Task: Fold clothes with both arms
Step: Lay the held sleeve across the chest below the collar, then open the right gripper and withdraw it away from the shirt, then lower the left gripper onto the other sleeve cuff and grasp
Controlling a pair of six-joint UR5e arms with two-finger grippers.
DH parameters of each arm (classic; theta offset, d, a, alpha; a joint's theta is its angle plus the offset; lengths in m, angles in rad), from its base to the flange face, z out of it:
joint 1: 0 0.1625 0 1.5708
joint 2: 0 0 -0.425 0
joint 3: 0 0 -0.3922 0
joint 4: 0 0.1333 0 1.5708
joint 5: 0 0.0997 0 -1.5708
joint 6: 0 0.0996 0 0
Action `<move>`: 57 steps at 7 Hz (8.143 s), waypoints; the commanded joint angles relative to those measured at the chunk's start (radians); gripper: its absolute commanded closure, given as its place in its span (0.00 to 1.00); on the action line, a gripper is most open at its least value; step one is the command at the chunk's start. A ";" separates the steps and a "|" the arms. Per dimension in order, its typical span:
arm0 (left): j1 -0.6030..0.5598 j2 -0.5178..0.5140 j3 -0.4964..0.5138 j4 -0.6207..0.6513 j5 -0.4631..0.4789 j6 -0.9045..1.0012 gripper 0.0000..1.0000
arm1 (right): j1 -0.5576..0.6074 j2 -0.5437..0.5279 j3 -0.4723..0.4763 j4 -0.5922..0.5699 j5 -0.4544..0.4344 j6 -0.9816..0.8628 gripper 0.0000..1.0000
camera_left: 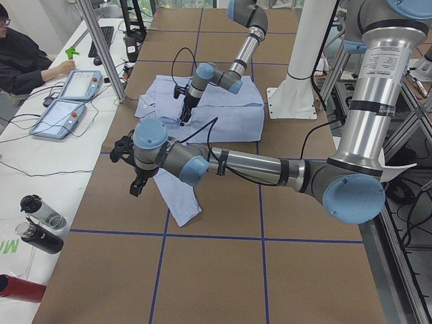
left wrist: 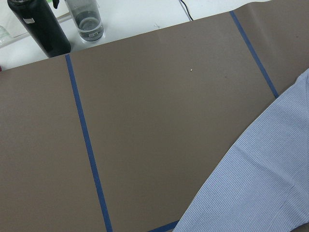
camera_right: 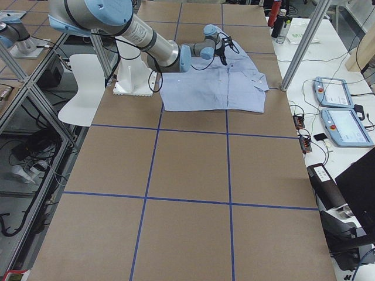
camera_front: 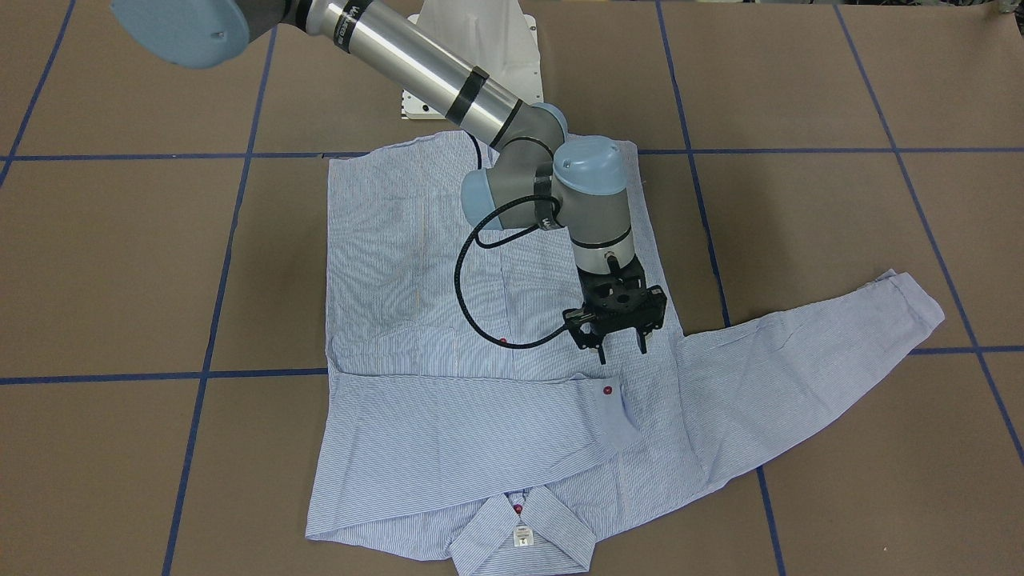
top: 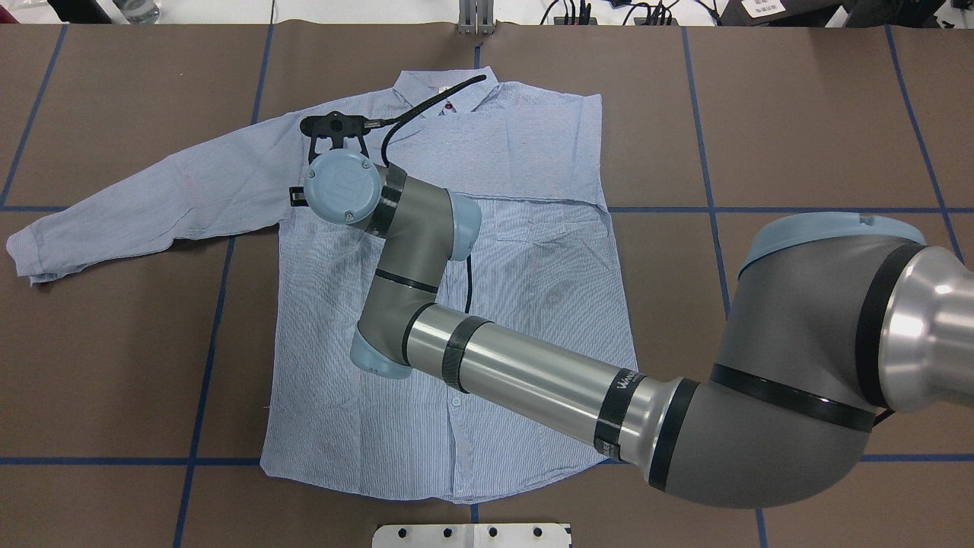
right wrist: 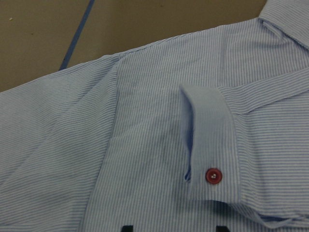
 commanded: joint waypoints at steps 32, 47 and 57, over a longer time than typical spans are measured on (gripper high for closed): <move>0.547 0.298 0.204 -0.819 0.517 -0.974 0.48 | 0.571 -0.879 1.484 -1.252 0.628 -0.485 0.00; 0.536 0.311 0.195 -0.812 0.533 -0.982 0.71 | 0.567 -0.880 1.474 -1.251 0.626 -0.450 0.00; 0.502 0.310 -0.007 -0.700 0.435 -0.975 1.00 | 0.574 -0.883 1.465 -1.251 0.628 -0.452 0.00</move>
